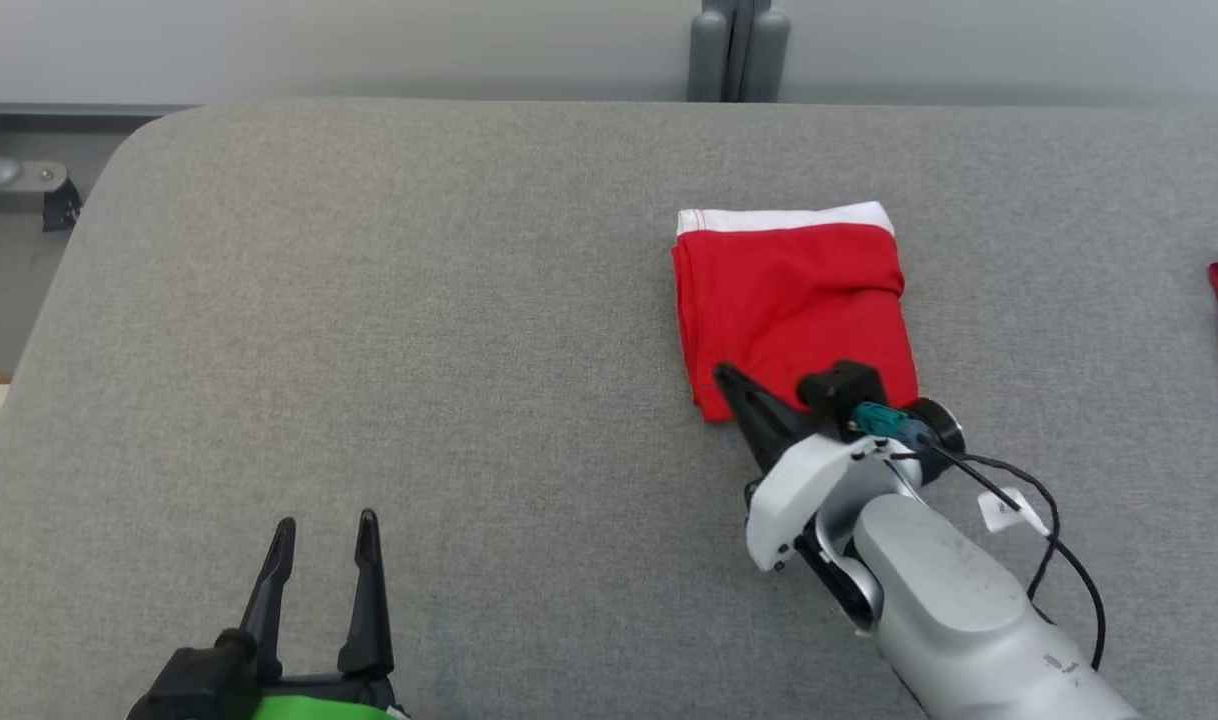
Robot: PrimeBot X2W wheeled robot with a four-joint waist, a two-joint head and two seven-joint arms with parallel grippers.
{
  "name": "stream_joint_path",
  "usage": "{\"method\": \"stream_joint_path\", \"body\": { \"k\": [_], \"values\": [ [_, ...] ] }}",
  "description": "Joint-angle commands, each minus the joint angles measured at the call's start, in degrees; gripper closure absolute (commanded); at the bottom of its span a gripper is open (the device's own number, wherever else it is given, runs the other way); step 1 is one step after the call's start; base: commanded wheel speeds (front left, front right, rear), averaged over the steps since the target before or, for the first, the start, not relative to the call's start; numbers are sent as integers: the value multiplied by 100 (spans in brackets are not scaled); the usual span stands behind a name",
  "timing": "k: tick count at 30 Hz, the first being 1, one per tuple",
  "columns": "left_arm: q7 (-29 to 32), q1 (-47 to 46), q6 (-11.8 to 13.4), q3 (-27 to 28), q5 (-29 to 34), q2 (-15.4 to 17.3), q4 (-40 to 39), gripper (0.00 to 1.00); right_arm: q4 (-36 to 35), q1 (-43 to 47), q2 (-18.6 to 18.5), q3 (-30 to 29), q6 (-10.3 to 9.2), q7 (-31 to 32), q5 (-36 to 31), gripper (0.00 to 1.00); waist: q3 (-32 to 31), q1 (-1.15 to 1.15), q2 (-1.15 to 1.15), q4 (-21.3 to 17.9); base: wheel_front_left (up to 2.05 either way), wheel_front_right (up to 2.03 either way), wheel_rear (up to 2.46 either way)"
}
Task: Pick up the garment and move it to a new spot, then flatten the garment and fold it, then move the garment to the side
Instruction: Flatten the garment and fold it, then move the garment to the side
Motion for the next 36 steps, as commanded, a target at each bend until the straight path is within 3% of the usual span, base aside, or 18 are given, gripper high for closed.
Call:
{"method": "stream_joint_path", "body": {
  "k": [1,2,4,5,6,10,17,23,36],
  "values": [
    [-14,115,13,72,67,9,19,0,-271,212,-128,-320,-5,-13,-109,100,-342,0,0,-256,0,0,0],
    [-14,158,-1,107,108,9,40,0,-481,354,-178,-520,-6,-12,-196,100,-409,0,0,-304,0,0,0],
    [-14,281,-36,224,203,10,91,0,-951,761,-256,-923,-6,-12,-441,46,-563,0,0,-437,0,0,0],
    [-14,346,-64,292,222,10,120,0,-1214,992,-296,-1169,-6,-12,-559,9,-650,0,0,-505,0,0,0],
    [-14,388,-82,325,262,9,133,0,-1428,1154,-342,-1334,-6,-12,-647,0,-697,0,0,-539,0,0,0],
    [-14,507,-168,478,371,10,215,0,-2269,1913,-526,-1965,-6,-13,-841,0,-821,0,0,-685,0,0,0],
    [-14,615,-266,594,464,10,322,0,-3153,3065,-834,-2387,-6,-13,-793,0,-1017,0,0,-782,0,0,0],
    [-14,770,-220,617,389,10,334,0,-3273,3626,-827,-2668,-6,-13,-693,0,-1166,0,0,-839,0,0,0],
    [-14,903,-178,649,379,10,299,0,-3183,3677,-681,-2940,-6,-13,-802,0,-1185,0,0,-849,0,0,0]
  ]
}}
